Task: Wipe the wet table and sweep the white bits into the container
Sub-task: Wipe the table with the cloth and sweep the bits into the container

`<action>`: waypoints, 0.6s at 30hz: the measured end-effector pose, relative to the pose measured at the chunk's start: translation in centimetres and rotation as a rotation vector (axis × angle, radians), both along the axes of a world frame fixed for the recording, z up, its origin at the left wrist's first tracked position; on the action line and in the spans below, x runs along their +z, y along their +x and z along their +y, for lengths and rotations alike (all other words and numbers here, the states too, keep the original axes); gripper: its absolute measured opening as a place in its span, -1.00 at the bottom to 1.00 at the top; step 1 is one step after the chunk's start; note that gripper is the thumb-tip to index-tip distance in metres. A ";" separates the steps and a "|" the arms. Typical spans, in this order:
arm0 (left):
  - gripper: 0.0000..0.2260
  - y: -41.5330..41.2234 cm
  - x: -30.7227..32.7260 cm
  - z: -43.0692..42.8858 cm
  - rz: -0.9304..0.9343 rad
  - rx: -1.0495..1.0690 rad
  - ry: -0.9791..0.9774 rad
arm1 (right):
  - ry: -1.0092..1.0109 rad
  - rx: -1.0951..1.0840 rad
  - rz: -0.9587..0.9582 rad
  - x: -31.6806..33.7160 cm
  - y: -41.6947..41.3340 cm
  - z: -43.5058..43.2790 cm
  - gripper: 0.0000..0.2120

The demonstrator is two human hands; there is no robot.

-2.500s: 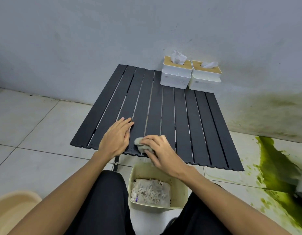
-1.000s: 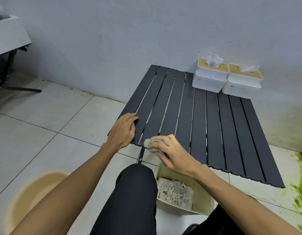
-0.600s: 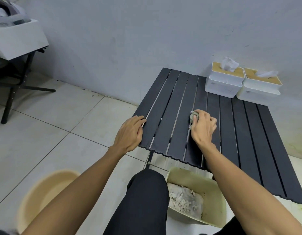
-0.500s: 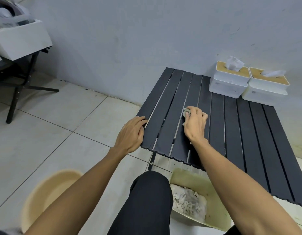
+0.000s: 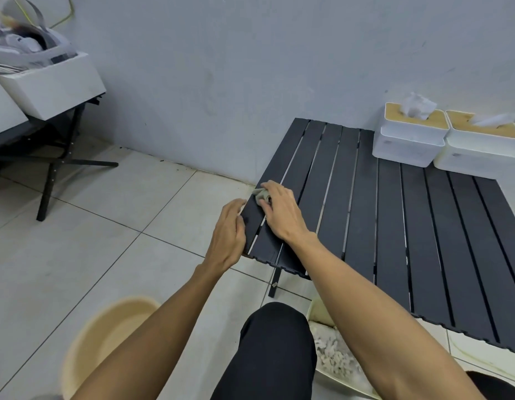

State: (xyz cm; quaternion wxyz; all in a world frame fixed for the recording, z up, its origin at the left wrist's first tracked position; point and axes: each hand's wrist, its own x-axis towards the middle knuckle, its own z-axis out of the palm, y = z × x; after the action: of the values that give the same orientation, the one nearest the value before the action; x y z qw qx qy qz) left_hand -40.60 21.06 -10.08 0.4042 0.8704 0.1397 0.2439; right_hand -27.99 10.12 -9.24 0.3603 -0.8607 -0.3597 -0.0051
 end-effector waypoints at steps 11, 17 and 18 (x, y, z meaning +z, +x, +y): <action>-0.67 0.6 1.3 0.2 0.054 0.129 -0.328 | -0.069 0.196 -0.048 0.1 -4.6 -0.3 -0.67; -0.68 0.2 1.2 -0.1 0.066 0.105 -0.362 | -0.099 0.334 -0.109 -0.3 -7.2 -2.6 -0.63; -0.68 0.2 1.3 -0.2 0.064 0.106 -0.357 | -0.103 0.359 -0.123 -0.3 -7.4 -3.2 -0.63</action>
State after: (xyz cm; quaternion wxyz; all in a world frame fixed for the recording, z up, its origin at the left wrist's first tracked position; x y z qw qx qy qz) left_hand -40.40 20.90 -8.81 0.5340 0.7837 0.2394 0.2083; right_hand -35.37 6.97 -9.55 0.2883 -0.7979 -0.5287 0.0252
